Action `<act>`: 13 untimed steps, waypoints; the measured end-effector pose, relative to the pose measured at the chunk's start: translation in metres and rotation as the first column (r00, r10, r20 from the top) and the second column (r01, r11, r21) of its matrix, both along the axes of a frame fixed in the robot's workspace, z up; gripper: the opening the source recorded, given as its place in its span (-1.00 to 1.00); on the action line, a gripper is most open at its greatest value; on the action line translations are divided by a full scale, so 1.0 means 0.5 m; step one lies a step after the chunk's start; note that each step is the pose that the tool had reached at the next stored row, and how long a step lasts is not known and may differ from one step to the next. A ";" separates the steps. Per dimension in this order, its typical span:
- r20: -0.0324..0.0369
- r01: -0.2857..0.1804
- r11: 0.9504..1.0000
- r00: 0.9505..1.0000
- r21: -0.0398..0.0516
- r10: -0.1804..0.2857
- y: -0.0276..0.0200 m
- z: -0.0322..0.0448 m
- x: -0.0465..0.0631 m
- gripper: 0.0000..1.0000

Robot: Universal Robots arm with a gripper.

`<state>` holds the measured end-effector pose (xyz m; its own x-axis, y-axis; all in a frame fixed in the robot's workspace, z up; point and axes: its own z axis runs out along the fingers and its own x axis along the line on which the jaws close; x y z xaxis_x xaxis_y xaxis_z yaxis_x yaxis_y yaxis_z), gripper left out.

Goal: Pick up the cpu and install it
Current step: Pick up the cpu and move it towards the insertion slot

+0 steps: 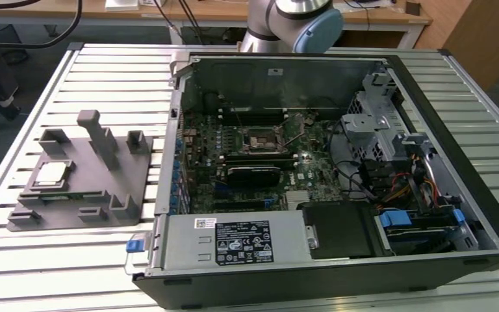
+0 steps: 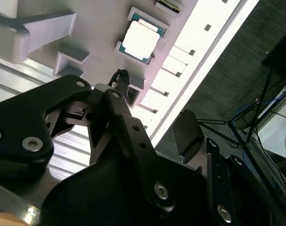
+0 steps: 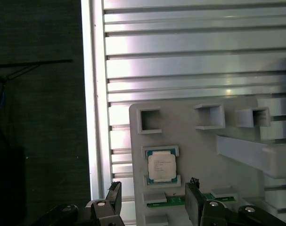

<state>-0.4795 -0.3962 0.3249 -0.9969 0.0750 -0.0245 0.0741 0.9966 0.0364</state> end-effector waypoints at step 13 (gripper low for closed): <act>0.000 0.000 1.000 1.000 0.000 0.000 0.0000 -0.007 0.000 0.29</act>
<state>-0.4795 -0.3962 0.3215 -0.9969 0.0749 -0.0245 0.0740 0.9966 0.0364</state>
